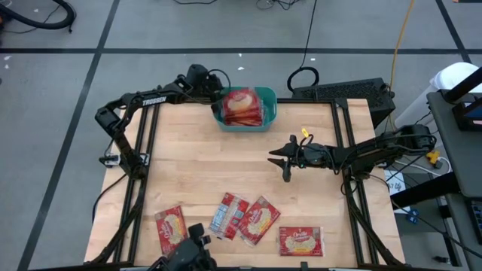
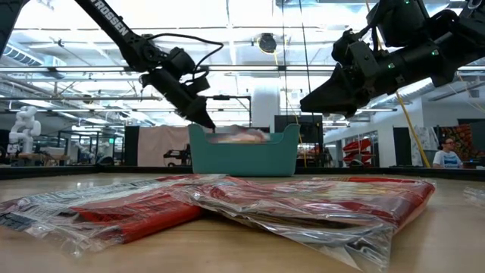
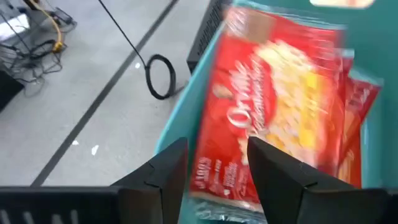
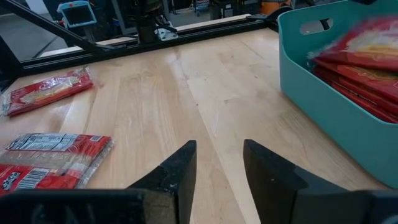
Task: Sort popcorn bags into baskets
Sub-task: Put the red popcorn bag into the green bin
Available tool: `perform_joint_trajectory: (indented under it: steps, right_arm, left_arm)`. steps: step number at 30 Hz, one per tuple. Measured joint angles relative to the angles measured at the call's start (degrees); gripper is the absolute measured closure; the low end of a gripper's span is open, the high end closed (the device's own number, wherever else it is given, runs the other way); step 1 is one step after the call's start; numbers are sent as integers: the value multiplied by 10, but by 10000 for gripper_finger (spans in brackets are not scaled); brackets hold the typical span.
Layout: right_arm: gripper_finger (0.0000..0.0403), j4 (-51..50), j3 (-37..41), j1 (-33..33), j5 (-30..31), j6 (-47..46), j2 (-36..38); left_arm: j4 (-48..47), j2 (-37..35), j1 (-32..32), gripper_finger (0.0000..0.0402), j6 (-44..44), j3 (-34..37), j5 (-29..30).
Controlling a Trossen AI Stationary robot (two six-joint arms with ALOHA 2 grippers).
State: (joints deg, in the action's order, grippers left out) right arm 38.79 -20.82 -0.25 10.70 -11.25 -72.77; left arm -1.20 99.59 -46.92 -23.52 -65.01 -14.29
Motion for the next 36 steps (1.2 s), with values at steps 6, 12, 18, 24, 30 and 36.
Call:
perform_joint_trajectory:
  steps: [6, 12, 18, 24, 30, 36]
  right_arm:
    - [275, 0, 0, 0, 0, 0, 0]
    - [275, 0, 0, 0, 0, 2, 0]
    - [275, 0, 0, 1, 0, -5, 0]
    - [275, 0, 0, -3, 0, -1, 0]
    - [275, 2, 0, 0, 13, -42, 0]
    - [275, 2, 0, 17, 84, -82, 0]
  left_arm:
    - [36, 0, 7, 223, 8, 0, 13]
    - [38, -1, 24, 239, 16, 0, 16]
    - [-68, -57, 29, 262, 67, 0, 49]
    - [-138, -138, 46, 284, 73, 23, -13]
    - [-97, -240, 97, 300, 91, 145, -12]
    - [2, -338, 183, 304, 106, 301, -11]
